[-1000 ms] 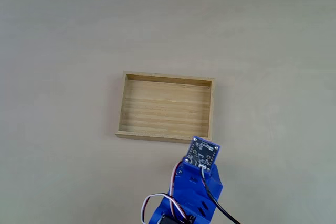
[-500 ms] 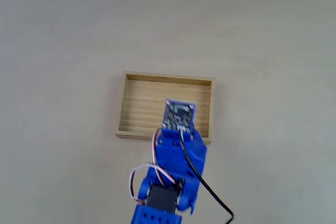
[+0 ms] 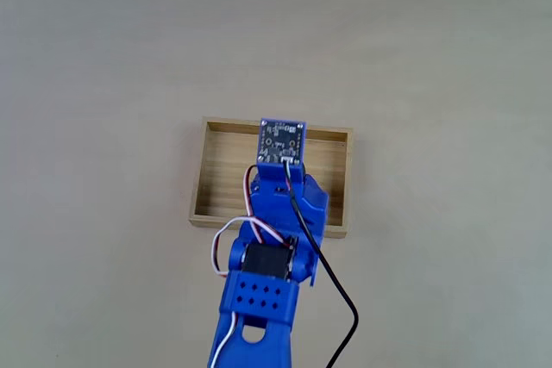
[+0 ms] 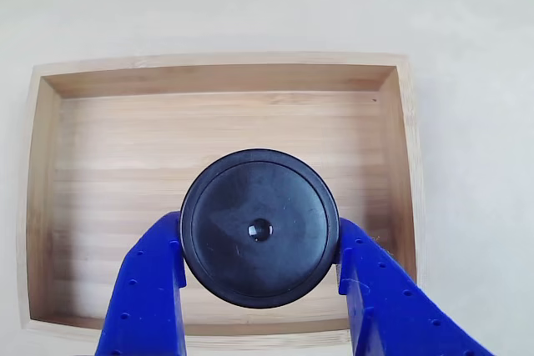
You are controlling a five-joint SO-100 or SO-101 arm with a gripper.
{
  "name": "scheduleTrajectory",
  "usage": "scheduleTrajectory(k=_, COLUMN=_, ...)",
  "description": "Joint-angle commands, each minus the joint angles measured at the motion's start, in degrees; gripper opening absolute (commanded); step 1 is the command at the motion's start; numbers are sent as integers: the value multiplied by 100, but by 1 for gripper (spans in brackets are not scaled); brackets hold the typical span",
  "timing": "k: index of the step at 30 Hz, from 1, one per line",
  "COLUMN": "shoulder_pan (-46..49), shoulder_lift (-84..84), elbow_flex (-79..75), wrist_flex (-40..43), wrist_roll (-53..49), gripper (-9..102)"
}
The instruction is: Place the black cylinder in the wooden box then return to rest.
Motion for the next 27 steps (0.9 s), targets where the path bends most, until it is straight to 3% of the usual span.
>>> scheduleTrajectory(k=1, shoulder_pan=-123, shoulder_lift=97, elbow_flex=-747, wrist_flex=-211, wrist_roll=-26, gripper=20)
scheduleTrajectory(k=27, shoulder_pan=-264, shoulder_lift=1107, elbow_flex=-738, wrist_flex=-967, wrist_roll=18, gripper=20)
